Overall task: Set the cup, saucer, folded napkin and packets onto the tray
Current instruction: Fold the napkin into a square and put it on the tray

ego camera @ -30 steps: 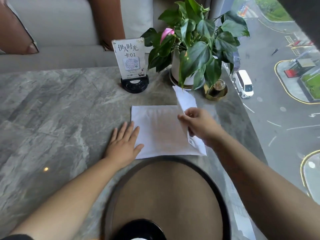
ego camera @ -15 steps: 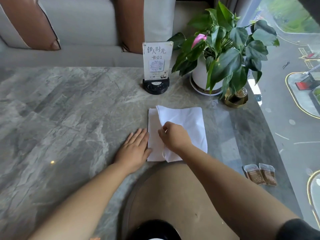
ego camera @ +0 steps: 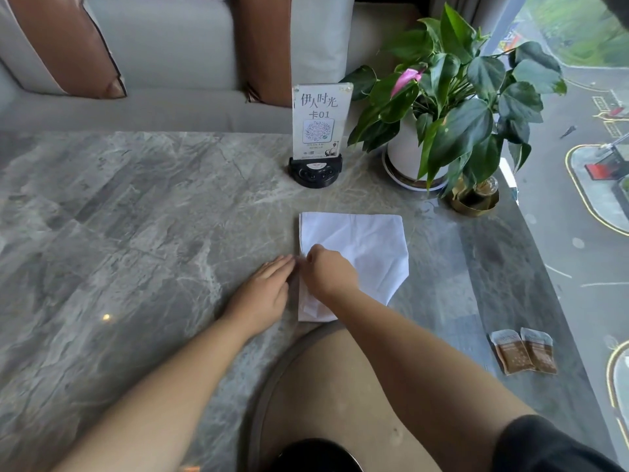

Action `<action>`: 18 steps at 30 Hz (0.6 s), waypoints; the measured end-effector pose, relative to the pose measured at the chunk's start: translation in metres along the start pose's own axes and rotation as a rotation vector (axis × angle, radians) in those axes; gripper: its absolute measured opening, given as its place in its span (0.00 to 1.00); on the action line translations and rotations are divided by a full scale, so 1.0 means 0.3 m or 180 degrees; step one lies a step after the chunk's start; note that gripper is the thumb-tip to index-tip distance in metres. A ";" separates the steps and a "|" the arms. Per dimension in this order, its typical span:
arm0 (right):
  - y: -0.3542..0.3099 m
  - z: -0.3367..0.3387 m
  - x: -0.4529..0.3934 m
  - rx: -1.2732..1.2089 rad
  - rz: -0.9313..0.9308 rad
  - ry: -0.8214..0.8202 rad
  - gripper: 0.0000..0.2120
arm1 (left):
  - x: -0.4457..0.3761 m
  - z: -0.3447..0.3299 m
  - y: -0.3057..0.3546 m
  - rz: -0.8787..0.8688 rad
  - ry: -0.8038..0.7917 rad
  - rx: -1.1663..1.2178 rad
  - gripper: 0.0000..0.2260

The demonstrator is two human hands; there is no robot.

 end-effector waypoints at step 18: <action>0.500 0.143 0.319 -0.0203 -0.0198 0.0628 0.22 | 0.024 -0.093 0.066 -0.0561 -0.0810 -0.1237 0.27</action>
Point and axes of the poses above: each hand's wrist, its own x-axis away from the middle knuckle, its own z-axis out of the back of the hand, y = z × x, the point moved 5 cm from there along -x, towards the middle knuckle, and after that the axes turned 5 degrees about -z, right-handed, at the moved point
